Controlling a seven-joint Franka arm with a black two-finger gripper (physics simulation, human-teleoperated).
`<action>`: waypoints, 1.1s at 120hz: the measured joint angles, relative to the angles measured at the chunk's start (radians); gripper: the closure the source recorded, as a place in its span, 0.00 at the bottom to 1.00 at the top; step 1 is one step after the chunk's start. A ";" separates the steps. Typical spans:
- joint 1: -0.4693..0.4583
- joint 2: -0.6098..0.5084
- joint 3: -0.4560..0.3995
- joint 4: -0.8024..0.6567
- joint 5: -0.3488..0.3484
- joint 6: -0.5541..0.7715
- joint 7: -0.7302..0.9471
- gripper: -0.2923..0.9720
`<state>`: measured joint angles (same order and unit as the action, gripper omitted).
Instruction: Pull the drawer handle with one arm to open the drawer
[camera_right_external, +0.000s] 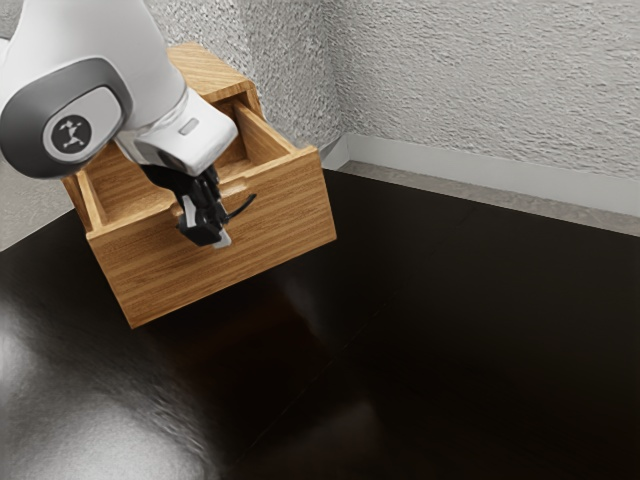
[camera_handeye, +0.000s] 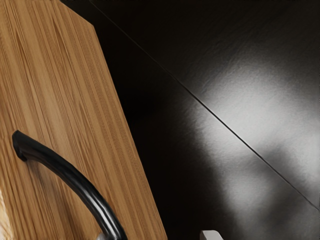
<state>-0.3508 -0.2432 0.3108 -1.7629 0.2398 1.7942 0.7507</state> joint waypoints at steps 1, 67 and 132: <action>0.000 0.000 0.000 0.000 0.000 0.000 -0.001 0.63; 0.049 -0.002 -0.056 0.147 -0.014 -0.050 -0.011 0.54; 0.443 0.097 -0.222 0.338 -0.238 -0.356 0.192 0.26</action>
<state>0.0924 -0.1465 0.0883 -1.4245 0.0013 1.4378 0.9424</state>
